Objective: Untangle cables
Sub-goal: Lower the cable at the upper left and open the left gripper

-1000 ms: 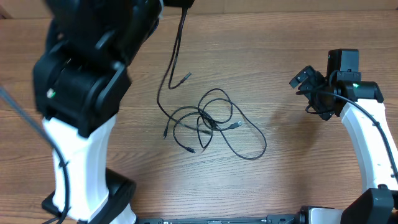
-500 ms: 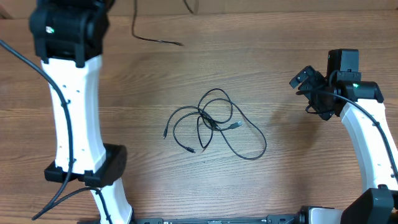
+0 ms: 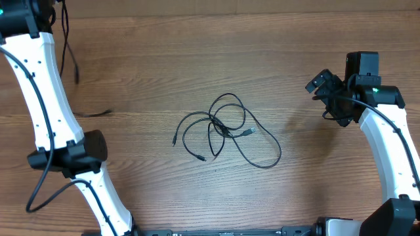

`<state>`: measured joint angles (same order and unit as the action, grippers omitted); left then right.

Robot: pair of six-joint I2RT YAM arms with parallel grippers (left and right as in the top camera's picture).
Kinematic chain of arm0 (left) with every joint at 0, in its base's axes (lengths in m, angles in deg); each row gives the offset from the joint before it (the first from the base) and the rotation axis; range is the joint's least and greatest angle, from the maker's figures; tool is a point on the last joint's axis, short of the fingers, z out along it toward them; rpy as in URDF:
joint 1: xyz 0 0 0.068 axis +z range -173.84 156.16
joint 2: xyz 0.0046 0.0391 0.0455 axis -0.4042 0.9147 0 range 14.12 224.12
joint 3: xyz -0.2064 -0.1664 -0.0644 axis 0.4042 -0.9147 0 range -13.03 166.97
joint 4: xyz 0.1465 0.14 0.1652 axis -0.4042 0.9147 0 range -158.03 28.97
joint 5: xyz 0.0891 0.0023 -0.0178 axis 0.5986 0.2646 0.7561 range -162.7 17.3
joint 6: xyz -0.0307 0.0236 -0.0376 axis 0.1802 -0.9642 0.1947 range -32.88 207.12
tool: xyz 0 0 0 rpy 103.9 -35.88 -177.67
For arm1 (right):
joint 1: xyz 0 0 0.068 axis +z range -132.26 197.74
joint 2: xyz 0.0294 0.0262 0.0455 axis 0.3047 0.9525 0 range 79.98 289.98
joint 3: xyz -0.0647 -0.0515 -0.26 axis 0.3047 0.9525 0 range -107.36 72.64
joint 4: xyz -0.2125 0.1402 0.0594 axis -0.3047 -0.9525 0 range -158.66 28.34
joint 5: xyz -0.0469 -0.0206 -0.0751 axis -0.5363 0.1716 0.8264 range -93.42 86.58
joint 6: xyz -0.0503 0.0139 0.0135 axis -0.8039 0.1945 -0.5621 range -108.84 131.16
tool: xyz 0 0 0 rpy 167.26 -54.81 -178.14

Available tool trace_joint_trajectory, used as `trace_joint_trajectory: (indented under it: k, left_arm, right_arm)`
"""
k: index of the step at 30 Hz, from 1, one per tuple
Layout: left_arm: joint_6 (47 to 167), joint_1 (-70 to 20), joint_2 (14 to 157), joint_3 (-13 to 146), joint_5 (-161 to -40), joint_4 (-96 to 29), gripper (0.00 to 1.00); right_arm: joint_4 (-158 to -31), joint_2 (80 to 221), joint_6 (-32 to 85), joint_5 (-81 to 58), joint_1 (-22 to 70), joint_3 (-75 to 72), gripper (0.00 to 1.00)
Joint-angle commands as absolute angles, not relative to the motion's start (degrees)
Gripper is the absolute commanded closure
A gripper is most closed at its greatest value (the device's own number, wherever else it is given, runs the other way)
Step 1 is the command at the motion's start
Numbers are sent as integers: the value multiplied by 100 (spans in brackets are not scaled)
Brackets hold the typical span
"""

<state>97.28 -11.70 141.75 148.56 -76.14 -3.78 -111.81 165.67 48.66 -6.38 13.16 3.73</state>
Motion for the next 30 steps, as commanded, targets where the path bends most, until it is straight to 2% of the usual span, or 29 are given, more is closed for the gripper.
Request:
trace_joint_trajectory:
  k: [1, 7, 10, 16, 23, 30]
  left_arm:
    - [9577, -1203, 14241, 14905, -9448, -944, 96]
    - [10984, -1511, 14249, 14907, -10001, -2072, 96]
    - [11264, -1708, 14254, 14905, -9950, -2400, 96]
    - [11240, -2020, 14394, 14900, -8849, -2496, 96]
    - [10565, -1808, 14877, 14896, -8311, -2313, 96]
    - [9089, -1094, 15484, 14896, -6711, -1836, 96]
  right_arm:
    - [-11150, 16486, 4857, -586, 1279, 367, 0]
    - [-11150, 16486, 4857, -586, 1279, 367, 0]
    - [-11150, 16486, 4857, -588, 1279, 367, 0]
    - [-11150, 16486, 4857, -588, 1279, 367, 0]
    - [-11150, 16486, 4857, -588, 1279, 367, 0]
    - [-11148, 16486, 4857, -588, 1279, 367, 0]
